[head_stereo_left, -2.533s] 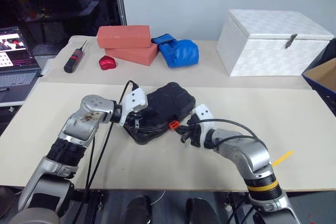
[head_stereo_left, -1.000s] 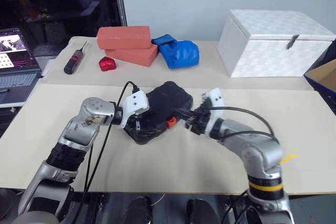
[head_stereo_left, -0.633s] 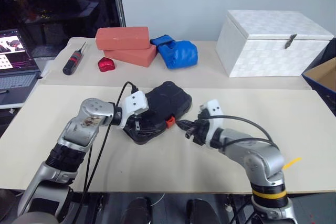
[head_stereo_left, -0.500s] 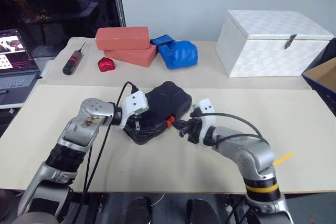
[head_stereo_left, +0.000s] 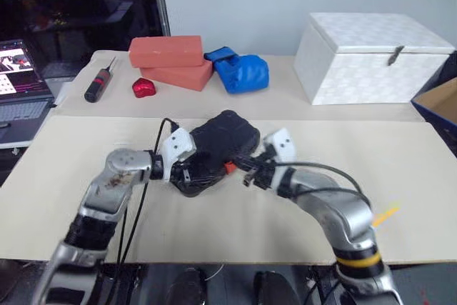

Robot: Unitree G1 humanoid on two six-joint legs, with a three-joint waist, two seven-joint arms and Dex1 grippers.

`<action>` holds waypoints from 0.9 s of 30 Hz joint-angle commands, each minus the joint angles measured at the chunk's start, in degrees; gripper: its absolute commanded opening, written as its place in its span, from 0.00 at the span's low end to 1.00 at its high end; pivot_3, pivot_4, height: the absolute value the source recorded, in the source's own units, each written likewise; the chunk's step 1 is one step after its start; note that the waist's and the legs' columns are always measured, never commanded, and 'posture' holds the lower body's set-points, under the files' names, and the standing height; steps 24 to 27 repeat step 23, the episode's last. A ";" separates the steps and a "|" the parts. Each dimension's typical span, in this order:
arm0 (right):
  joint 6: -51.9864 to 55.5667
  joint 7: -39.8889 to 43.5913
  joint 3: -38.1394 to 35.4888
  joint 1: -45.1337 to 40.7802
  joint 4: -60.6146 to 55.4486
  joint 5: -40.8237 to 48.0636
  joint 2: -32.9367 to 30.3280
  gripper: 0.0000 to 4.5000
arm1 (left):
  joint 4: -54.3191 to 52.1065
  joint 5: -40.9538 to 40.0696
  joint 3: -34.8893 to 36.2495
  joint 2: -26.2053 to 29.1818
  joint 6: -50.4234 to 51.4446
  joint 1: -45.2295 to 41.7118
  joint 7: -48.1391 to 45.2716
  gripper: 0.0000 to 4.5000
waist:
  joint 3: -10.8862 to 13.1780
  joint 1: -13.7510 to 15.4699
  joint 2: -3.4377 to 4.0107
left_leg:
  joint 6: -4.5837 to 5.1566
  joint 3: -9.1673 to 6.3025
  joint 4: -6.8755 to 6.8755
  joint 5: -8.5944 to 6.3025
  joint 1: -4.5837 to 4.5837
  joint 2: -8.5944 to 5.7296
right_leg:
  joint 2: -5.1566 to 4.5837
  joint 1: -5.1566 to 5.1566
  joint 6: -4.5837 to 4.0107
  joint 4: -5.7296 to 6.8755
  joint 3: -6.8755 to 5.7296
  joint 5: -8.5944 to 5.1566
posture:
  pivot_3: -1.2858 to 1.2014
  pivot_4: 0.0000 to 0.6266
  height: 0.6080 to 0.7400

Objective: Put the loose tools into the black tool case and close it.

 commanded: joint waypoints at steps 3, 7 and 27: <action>-0.14 8.50 -9.32 4.96 -9.70 5.06 -13.86 0.32 | -9.83 -12.29 10.03 2.28 11.13 6.39 2.72 1.00 | 0.10 0.01 -0.12 | 0.12 0.00 0.02 -0.08 -0.23 -0.05 | 0.02 -0.08 0.10 -0.17 -0.02 0.06 | 0.52 0.24 1.00; -1.48 14.05 -16.75 11.47 -12.52 6.76 -23.07 0.65 | -15.24 -17.92 16.99 5.45 14.18 12.91 3.56 1.00 | 0.21 0.07 -0.15 | 0.12 -0.05 0.02 -0.10 -0.24 -0.03 | 0.13 -0.10 0.11 -0.20 -0.09 -0.07 | 0.52 0.24 1.00; -10.35 22.33 -37.17 30.22 -9.93 5.67 -29.85 0.99 | -15.74 -18.89 28.17 15.87 7.59 31.63 -1.42 1.00 | 0.30 1.11 -0.19 | -0.63 0.00 0.03 -0.43 0.23 0.13 | -0.09 -0.05 -0.08 -0.35 -0.07 -0.42 | 0.52 0.24 1.00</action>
